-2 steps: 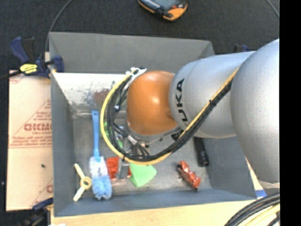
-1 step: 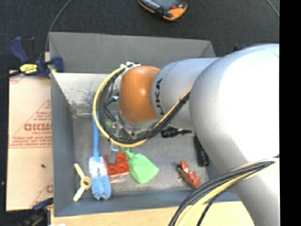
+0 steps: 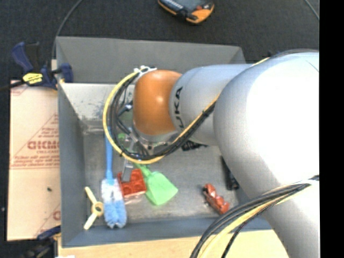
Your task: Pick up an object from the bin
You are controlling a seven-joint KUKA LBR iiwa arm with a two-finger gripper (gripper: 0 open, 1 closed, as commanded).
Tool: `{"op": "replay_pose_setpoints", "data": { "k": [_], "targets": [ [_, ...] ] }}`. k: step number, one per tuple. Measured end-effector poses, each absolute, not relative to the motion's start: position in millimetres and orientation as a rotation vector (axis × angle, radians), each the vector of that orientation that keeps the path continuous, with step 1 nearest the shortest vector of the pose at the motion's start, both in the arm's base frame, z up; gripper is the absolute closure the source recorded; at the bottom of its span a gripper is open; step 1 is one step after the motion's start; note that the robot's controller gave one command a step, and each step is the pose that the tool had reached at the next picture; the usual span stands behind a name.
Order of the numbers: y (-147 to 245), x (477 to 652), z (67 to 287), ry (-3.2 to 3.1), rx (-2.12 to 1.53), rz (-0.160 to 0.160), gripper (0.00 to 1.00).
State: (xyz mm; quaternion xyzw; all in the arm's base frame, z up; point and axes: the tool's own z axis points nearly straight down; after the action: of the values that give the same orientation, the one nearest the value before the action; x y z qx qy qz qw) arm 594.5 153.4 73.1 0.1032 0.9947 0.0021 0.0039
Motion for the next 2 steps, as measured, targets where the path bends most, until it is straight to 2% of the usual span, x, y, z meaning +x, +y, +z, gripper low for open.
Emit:
{"op": "replay_pose_setpoints", "data": {
  "k": [1,2],
  "targets": [
    [124.4,623.0,74.1,3.126,0.159,0.008,0.0],
    [133.3,628.7,73.3,3.062,0.654,0.012,0.0]
  ]
}}
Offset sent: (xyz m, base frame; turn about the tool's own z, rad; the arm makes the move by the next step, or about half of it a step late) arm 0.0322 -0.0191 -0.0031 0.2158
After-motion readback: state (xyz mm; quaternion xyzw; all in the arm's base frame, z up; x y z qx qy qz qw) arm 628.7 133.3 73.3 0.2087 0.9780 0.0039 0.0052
